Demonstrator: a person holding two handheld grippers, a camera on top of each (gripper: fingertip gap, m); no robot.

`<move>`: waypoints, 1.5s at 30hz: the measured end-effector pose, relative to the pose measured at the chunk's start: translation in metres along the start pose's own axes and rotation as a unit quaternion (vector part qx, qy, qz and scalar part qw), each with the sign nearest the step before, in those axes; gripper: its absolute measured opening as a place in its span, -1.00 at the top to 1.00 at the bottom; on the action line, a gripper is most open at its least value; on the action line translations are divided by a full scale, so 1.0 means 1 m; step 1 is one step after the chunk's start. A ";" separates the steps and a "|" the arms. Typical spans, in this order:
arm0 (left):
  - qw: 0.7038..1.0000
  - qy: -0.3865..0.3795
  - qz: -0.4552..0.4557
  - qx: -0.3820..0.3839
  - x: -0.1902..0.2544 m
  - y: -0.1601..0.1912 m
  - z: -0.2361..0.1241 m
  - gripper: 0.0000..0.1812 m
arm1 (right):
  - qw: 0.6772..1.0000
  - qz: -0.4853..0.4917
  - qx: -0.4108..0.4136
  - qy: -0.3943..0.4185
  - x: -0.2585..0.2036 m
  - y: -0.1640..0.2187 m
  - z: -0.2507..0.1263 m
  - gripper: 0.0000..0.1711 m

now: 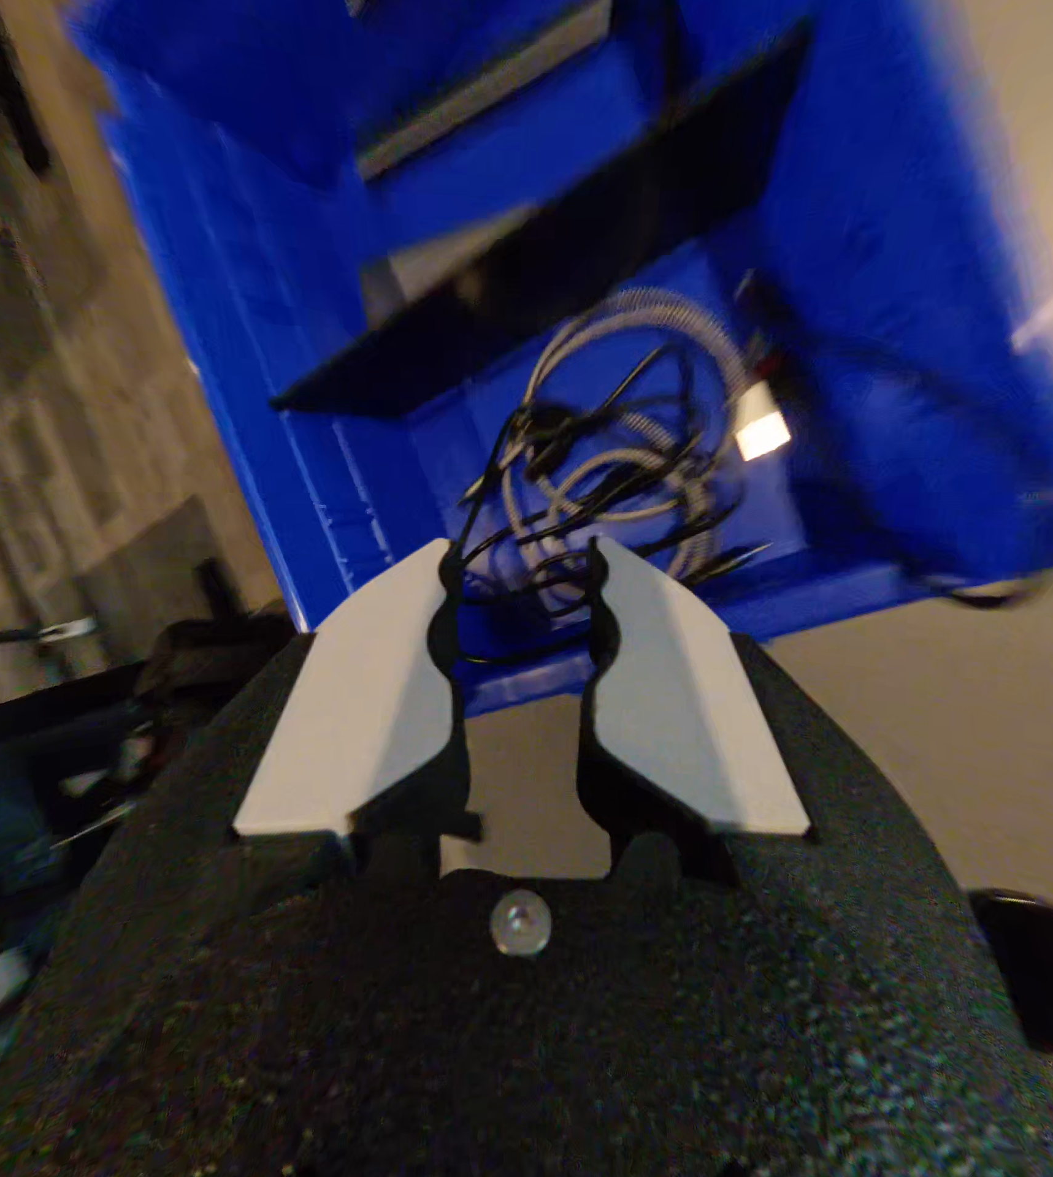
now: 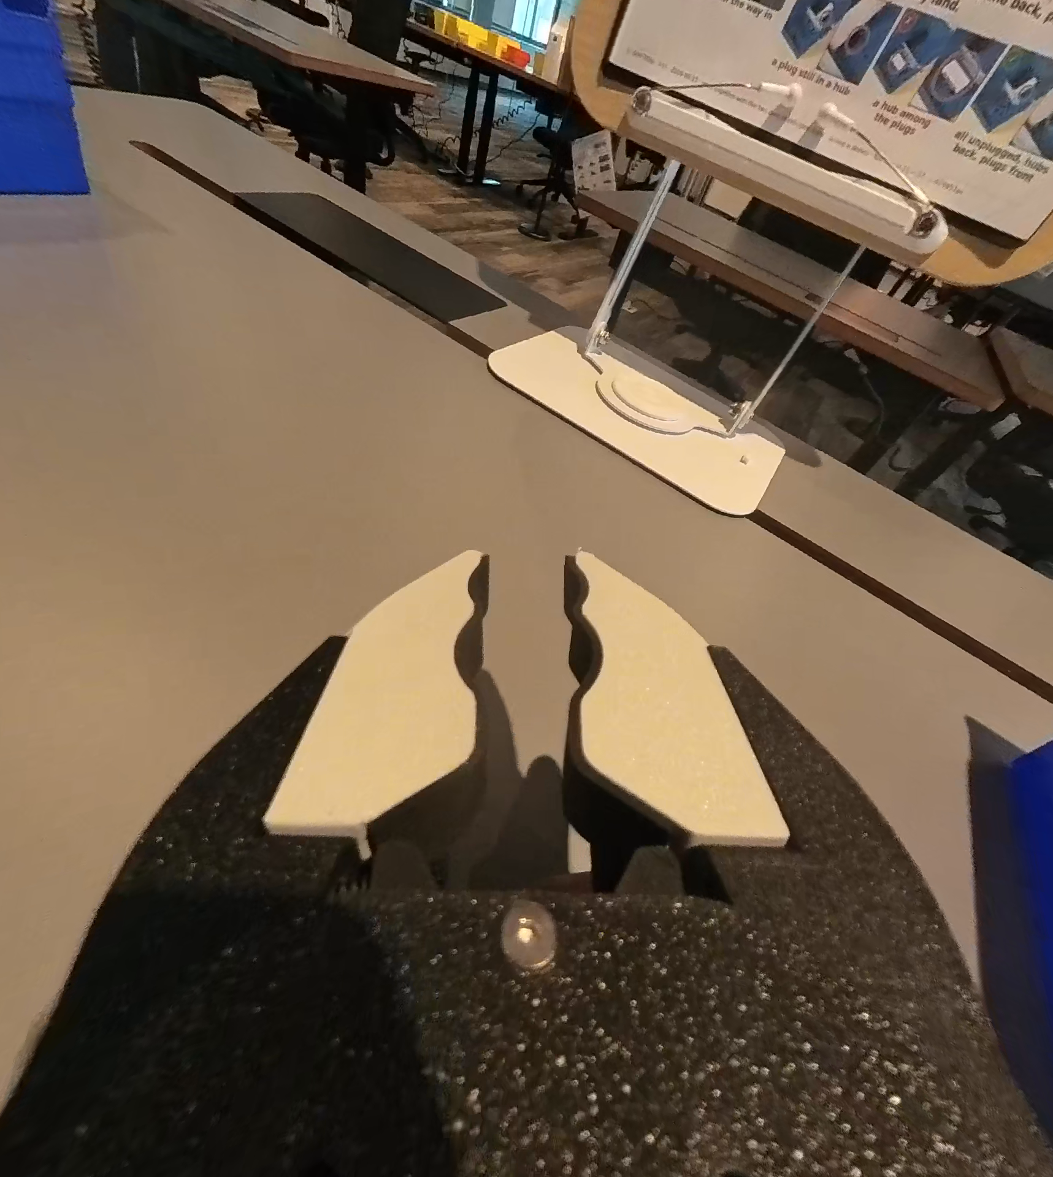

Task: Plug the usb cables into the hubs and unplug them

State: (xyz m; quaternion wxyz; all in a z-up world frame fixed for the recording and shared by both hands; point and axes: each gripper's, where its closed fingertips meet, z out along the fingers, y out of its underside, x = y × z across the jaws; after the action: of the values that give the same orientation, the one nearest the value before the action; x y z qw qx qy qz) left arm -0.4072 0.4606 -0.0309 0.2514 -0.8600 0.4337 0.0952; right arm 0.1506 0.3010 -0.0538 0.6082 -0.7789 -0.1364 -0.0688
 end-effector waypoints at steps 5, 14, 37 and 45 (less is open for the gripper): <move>0.992 -0.036 0.068 -0.100 -0.026 0.015 0.055 0.56 | 1.000 -0.016 0.007 0.016 0.000 -0.002 -0.002 0.75; 0.976 0.000 0.083 -0.201 -0.023 0.031 0.074 0.97 | 0.997 -0.067 0.005 0.023 -0.008 -0.002 0.001 0.78; 0.946 -0.265 0.096 0.161 -0.037 -0.186 -0.247 0.98 | 0.999 -0.044 0.007 0.005 -0.007 -0.002 0.000 0.77; 0.922 -0.020 0.197 0.333 0.153 -0.270 -0.281 0.98 | 1.000 -0.002 0.010 -0.008 -0.002 -0.002 -0.001 0.77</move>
State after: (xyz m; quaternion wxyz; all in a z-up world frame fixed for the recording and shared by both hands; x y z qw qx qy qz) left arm -0.1151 0.3438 0.2454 0.5082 -0.6218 0.5958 0.0094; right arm 0.1486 0.3005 -0.0520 0.6144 -0.7734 -0.1431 -0.0625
